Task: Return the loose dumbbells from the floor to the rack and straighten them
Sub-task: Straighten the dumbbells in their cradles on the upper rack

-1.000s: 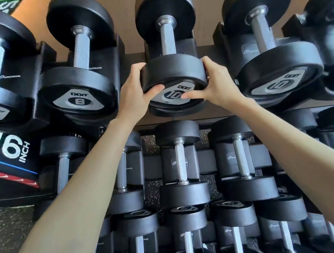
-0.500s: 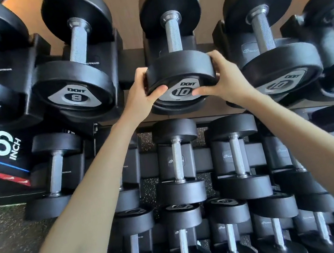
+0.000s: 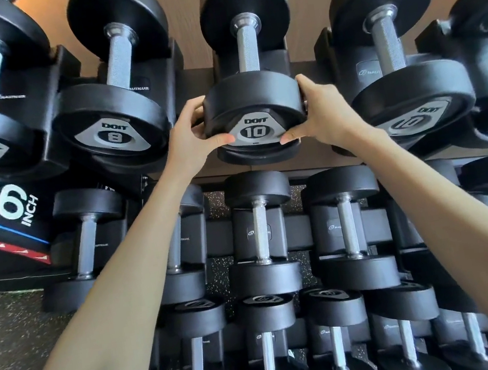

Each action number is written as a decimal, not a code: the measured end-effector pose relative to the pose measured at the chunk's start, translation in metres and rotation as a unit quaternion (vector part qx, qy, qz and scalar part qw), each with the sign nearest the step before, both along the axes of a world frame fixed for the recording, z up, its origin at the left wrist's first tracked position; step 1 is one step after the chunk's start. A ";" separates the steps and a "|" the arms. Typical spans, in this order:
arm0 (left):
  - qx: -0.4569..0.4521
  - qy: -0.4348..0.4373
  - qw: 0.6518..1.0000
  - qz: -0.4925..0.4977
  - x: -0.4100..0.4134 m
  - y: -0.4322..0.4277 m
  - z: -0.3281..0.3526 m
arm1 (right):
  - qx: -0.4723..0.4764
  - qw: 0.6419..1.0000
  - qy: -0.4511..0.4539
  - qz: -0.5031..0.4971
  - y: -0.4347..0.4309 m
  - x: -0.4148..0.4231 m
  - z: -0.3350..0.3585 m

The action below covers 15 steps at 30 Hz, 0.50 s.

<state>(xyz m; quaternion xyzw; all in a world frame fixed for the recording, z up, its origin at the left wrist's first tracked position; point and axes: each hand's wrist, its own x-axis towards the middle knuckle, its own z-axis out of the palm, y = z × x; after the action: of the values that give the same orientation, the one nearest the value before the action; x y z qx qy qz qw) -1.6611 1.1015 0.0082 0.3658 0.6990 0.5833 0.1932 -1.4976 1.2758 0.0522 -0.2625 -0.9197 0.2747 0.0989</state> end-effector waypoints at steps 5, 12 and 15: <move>-0.004 -0.020 1.000 0.004 0.005 0.004 -0.009 | 0.038 0.999 -0.017 0.017 0.003 0.004 0.013; -0.042 0.007 0.999 -0.017 0.004 0.008 -0.001 | 0.012 1.000 0.008 0.007 0.004 0.010 0.009; -0.081 0.061 0.994 -0.040 0.003 0.010 0.011 | -0.055 0.997 0.060 -0.014 0.001 0.017 0.003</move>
<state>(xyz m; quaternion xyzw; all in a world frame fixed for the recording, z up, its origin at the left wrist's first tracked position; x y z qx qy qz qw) -1.6583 1.1116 0.0197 0.4117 0.7389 0.4935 0.2024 -1.4806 1.2765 0.0548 -0.2630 -0.8921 0.3385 0.1430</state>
